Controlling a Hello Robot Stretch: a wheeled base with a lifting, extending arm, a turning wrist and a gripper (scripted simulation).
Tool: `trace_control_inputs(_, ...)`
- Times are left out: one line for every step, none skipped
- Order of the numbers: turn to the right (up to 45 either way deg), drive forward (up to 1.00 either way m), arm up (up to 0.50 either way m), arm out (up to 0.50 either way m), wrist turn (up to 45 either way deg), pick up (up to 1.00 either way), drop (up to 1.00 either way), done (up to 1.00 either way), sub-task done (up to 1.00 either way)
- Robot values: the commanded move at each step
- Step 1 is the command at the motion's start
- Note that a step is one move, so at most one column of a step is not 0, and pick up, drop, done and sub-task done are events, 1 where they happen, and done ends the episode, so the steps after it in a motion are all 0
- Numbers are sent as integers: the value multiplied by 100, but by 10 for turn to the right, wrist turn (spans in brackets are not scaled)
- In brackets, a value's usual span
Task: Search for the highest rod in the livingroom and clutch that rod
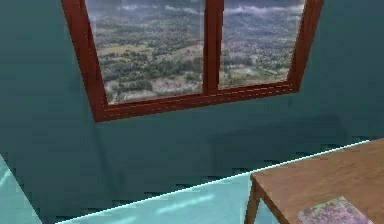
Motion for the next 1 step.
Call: trace_control_inputs(0,75,0,0,0,0,0,0,0)
